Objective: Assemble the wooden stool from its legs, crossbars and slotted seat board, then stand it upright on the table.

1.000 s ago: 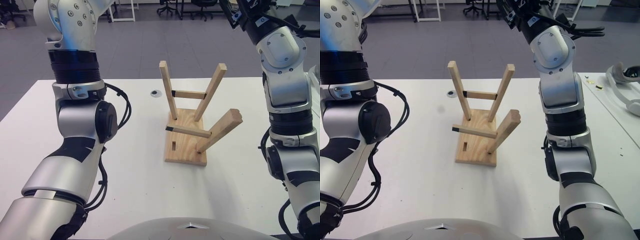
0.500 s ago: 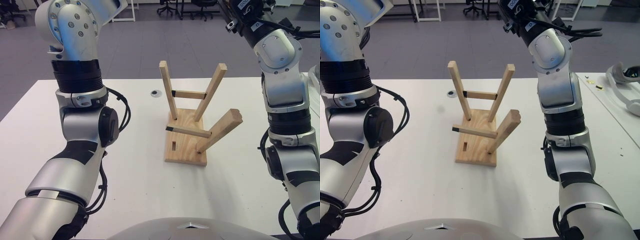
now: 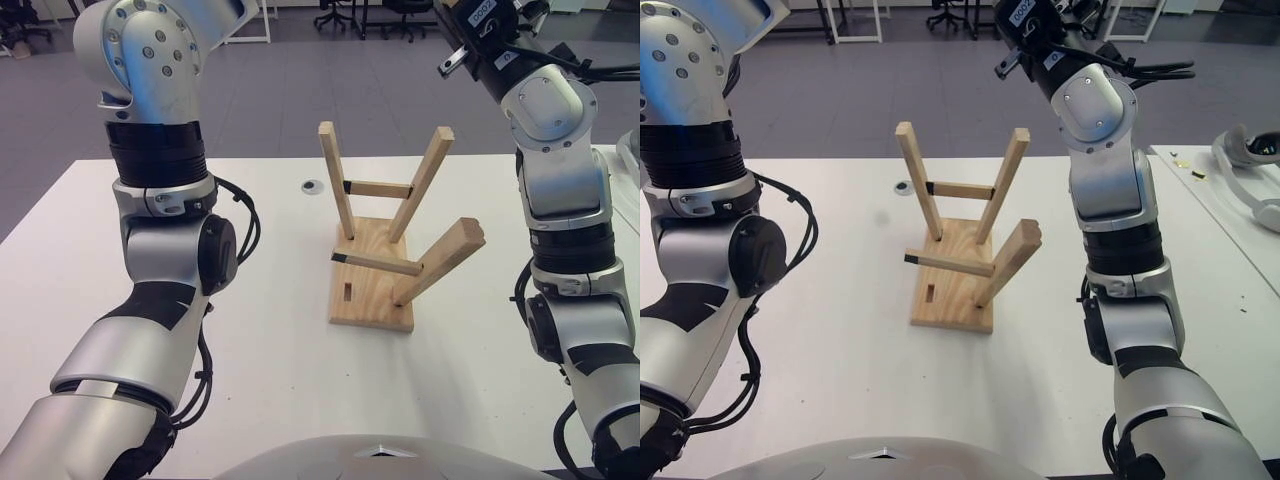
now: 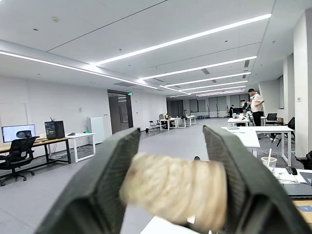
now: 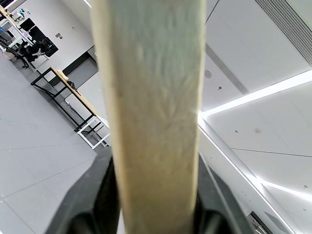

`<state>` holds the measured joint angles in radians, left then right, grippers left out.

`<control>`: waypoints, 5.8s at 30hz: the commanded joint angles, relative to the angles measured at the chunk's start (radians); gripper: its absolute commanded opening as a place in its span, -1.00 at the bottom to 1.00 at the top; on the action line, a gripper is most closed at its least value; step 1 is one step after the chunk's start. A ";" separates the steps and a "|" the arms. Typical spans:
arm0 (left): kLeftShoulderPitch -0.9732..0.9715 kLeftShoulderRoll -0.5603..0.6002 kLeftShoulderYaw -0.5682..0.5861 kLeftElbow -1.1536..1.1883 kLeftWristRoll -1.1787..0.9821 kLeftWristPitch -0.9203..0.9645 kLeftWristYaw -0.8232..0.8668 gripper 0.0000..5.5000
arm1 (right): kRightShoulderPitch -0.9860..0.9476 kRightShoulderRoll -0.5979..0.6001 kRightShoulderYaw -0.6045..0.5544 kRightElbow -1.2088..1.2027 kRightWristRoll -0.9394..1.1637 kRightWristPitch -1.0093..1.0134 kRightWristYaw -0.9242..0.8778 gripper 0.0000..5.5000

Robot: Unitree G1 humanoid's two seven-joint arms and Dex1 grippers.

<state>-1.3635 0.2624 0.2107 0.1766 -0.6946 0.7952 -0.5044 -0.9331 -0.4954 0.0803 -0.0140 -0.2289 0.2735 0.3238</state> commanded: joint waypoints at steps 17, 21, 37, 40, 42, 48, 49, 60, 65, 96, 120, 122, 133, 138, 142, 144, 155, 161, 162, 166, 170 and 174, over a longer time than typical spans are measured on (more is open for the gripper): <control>0.064 0.006 -0.015 -0.048 -0.025 -0.057 -0.103 0.57 | 0.020 0.101 -0.093 -0.007 0.283 0.103 0.115 -0.63; 0.056 0.001 -0.008 -0.034 -0.027 -0.061 -0.091 0.57 | 0.027 0.098 -0.079 -0.017 0.299 0.099 0.139 -0.63; 0.038 -0.021 -0.012 0.018 -0.032 -0.033 -0.063 0.51 | 0.028 0.097 -0.065 -0.090 0.291 0.141 0.150 -0.63; 0.034 -0.028 -0.003 0.018 -0.042 -0.028 -0.063 0.32 | 0.032 0.097 -0.068 -0.100 0.291 0.150 0.146 -0.63; 0.033 -0.026 -0.002 0.017 -0.049 -0.026 -0.063 0.17 | 0.032 0.096 -0.069 -0.097 0.291 0.150 0.145 -0.63; 0.042 -0.007 -0.013 0.000 -0.058 -0.006 -0.078 -0.17 | 0.063 0.074 -0.066 -0.111 0.288 0.154 0.164 -0.63; 0.045 -0.005 -0.016 -0.003 -0.059 0.000 -0.082 -0.23 | 0.066 0.070 -0.067 -0.113 0.288 0.154 0.165 -0.63; 0.105 0.076 -0.052 -0.078 -0.066 0.102 -0.130 -0.24 | 0.069 0.045 -0.076 -0.104 0.286 0.149 0.181 -0.63; 0.113 0.092 -0.049 -0.083 -0.065 0.112 -0.134 -0.25 | 0.062 0.063 -0.079 -0.090 0.285 0.152 0.162 -0.63; 0.376 0.657 -0.066 0.120 0.044 -0.154 -1.048 -0.26 | 0.057 0.033 -0.231 -0.019 0.344 0.172 0.034 0.46; 0.794 0.362 -0.206 -0.163 0.060 -0.404 -1.003 -0.26 | 0.043 0.041 -0.147 -0.058 0.377 0.212 0.094 0.46; 0.814 0.368 -0.219 -0.173 0.068 -0.411 -1.009 -0.26 | 0.034 0.041 -0.150 -0.054 0.384 0.212 0.099 0.46; 0.807 0.344 -0.263 -0.106 0.144 -0.547 -1.022 -0.26 | 0.025 0.035 -0.151 -0.059 0.404 0.204 0.104 0.46; 0.800 0.336 -0.286 -0.081 0.154 -0.567 -1.035 -0.26 | 0.026 0.033 -0.154 -0.066 0.402 0.207 0.102 0.46; 0.789 0.333 -0.291 -0.065 0.167 -0.583 -1.028 -0.26 | 0.026 0.039 -0.154 -0.058 0.404 0.201 0.104 0.46; 0.767 0.321 -0.299 -0.041 0.178 -0.585 -1.019 -0.26 | 0.030 0.040 -0.155 -0.064 0.405 0.205 0.103 0.46; 0.731 0.301 -0.399 -0.009 0.241 -0.530 -1.004 -0.26 | 0.046 0.052 -0.156 -0.106 0.404 0.225 0.085 0.46; 0.712 0.312 -0.478 0.025 0.318 -0.486 -0.963 -0.26 | 0.180 0.155 -0.109 -0.269 0.435 0.327 0.015 0.46; 0.718 0.320 -0.496 0.025 0.332 -0.485 -0.957 -0.26 | 0.205 0.172 -0.097 -0.297 0.443 0.348 0.006 0.46; 0.761 0.350 -0.555 0.023 0.389 -0.525 -0.953 -0.26 | 0.252 0.201 -0.086 -0.356 0.456 0.400 -0.012 0.46; 0.792 0.356 -0.589 -0.005 0.375 -0.494 -0.941 -0.26 | 0.255 0.198 -0.096 -0.359 0.453 0.409 -0.016 0.46; 0.804 0.351 -0.623 -0.023 0.361 -0.455 -0.937 -0.26 | 0.249 0.225 -0.136 -0.344 0.498 0.428 -0.019 0.46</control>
<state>-0.6792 0.6034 -0.2608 0.1286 -0.4667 0.2577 -1.4368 -0.6924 -0.3021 -0.0178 -0.3648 0.2113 0.6636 0.3149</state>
